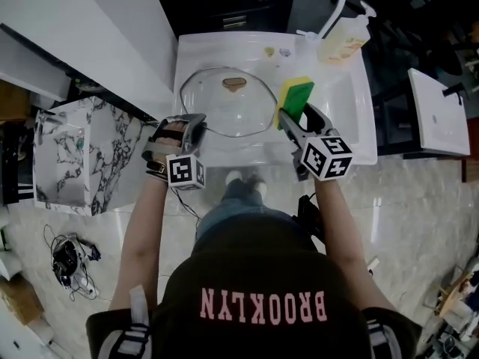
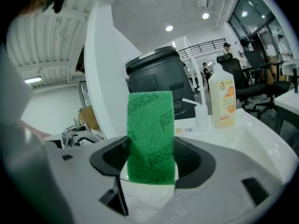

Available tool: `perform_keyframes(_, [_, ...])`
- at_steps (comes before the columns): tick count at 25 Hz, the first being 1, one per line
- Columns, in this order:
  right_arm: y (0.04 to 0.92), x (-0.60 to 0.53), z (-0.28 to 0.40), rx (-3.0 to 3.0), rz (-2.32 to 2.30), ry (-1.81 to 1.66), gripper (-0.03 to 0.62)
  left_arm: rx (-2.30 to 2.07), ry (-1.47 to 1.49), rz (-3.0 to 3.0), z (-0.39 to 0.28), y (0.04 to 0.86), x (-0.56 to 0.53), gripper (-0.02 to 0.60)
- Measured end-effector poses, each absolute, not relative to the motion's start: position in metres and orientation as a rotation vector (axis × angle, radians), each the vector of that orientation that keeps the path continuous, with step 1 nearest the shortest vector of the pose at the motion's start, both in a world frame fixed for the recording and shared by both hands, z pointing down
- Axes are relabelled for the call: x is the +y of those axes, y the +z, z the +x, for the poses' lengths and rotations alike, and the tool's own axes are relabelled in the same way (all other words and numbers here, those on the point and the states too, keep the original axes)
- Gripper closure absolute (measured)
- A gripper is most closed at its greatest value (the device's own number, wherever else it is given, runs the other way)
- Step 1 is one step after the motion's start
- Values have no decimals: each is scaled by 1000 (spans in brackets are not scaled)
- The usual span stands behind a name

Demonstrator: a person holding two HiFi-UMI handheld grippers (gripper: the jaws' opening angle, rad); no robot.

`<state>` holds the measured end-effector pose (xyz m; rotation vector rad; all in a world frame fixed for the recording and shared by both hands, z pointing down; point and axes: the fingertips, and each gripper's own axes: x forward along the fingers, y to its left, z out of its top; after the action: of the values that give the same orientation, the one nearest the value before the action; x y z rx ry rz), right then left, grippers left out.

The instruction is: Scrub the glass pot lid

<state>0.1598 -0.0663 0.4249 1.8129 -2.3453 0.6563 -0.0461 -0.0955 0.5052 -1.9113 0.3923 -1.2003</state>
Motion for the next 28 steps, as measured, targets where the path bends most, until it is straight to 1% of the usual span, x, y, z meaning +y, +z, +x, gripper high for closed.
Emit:
perform_keyframes(5, [447,-56,159,-2258,1816,619,316,405,-1245,-1900,-49,513,-94,480])
perform_keyframes(16, [467,-39,167,-2113,1846,536,316,427,-1307,-1886,-45,517,-93,479])
perform_keyframes(23, [459,-40,168,-2029,1872,311,316,424,-1308,-1911,-45,517,-89,477])
perform_keyframes(28, [456,-35,171,-1985,1947,257,316,416,-1312,-1912,-45,518,-90,476])
